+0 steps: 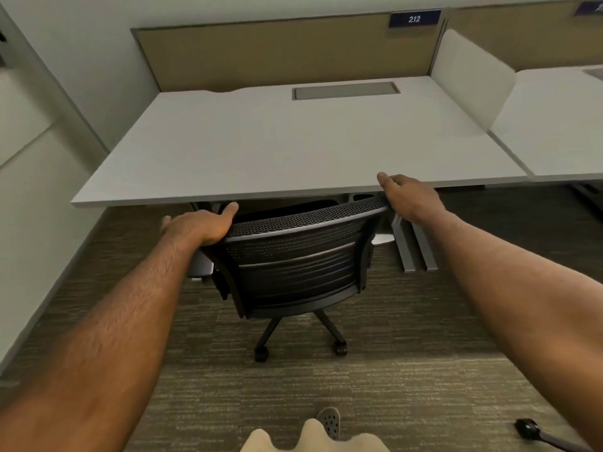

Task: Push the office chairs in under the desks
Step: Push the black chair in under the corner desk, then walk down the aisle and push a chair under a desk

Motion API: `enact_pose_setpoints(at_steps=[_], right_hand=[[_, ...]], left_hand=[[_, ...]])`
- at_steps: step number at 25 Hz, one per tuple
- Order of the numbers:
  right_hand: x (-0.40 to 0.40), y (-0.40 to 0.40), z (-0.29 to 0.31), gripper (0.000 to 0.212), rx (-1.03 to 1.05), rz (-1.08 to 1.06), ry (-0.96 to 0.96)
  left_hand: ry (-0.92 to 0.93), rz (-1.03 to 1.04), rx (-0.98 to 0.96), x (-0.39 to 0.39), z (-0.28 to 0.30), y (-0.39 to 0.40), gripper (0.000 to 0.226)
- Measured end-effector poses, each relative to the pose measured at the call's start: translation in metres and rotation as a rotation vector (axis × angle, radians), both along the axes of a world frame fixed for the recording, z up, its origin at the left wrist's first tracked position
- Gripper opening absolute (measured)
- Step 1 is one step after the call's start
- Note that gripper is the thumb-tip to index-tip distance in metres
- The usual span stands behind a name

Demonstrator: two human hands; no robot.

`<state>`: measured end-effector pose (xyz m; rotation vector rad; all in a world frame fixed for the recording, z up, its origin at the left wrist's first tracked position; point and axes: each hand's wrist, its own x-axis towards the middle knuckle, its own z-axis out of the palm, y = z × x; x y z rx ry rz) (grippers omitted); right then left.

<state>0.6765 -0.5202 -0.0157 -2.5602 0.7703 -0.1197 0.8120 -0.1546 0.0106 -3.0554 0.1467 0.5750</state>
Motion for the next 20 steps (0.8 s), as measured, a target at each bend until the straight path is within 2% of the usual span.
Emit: enact_pose_setpoints(at_steps=[3,7,10,14,20], right_hand=[[-0.009,0.004,-0.001,0.084,0.086,-0.039,-0.148],[-0.058,-0.008,-0.01,0.084,0.009,-0.07,-0.218],[-0.112,-0.03,-0.023,0.068,-0.067,-0.187,-0.152],[-0.204,-0.057,-0.034,0.072,-0.105,-0.363,-0.092],[-0.365,-0.064,-0.025,0.067,-0.159,-0.638,-0.054]], left_hand=[[-0.035,-0.233,-0.083,-0.006,0.0,-0.056,0.101],[-0.067,-0.502,-0.239,-0.039,0.003,-0.151,0.093],[-0.107,-0.706,-0.323,-0.075,0.0,-0.218,0.093],[-0.229,-0.96,-0.38,-0.141,-0.004,-0.288,0.085],[-0.148,-1.298,-0.455,-0.283,-0.011,-0.346,0.084]])
